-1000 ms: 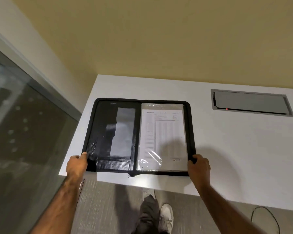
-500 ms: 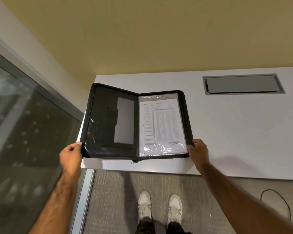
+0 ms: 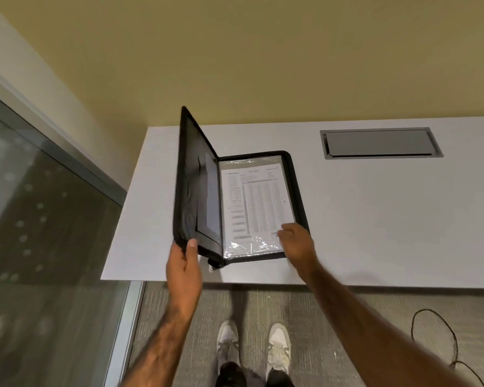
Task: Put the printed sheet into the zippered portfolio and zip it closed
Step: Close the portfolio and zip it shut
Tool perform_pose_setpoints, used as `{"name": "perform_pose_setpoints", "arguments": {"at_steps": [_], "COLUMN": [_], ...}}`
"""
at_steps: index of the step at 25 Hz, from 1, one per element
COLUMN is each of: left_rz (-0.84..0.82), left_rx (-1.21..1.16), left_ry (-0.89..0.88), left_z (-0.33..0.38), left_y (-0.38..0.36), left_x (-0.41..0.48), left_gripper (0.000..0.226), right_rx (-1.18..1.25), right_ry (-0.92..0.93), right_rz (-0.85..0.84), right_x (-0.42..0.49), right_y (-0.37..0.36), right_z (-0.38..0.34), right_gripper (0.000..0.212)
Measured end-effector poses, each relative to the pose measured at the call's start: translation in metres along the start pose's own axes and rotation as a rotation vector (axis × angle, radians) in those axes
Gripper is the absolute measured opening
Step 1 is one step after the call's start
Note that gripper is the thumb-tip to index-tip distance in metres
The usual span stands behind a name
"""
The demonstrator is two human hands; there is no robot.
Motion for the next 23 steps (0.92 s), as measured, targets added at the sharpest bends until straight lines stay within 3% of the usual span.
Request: {"name": "perform_pose_setpoints", "arguments": {"at_steps": [4,9,16,19,23], "left_rz": [-0.105,-0.235,-0.605,-0.575,-0.627], "left_rx": [0.203,0.391,0.48,0.692,0.865], "left_ry": [-0.266,-0.359,-0.423,-0.42,-0.271], "left_z": [0.004,0.015,-0.027,-0.064,-0.091], "left_y": [-0.039,-0.085,-0.118,-0.089,-0.049], "left_x": [-0.013,-0.026,-0.018,0.001,0.021], "left_gripper": [0.034,0.051,0.052,0.036,0.054], "right_rx": [0.193,0.363,0.323,0.256,0.171], "right_ry": [0.004,-0.062,-0.225,-0.338,-0.373], "right_rz": [-0.28,-0.472,-0.153,-0.075,-0.034], "right_x": [-0.035,-0.045,0.005,0.028,0.044], "right_y": [0.005,0.022,0.055,0.062,0.059], "right_z": [-0.057,-0.082,-0.035,-0.009,0.018], "right_gripper": [0.027,0.044,0.04,0.031,0.022]}}
Point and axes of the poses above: each hand's wrist, its own x-axis towards the middle knuckle, its own y-axis out of the back of the hand, z = x × y, the point moved 1 cm from there along x, towards the middle knuckle, and after that the axes turned 14 degrees about -y, right-handed, at the moved point
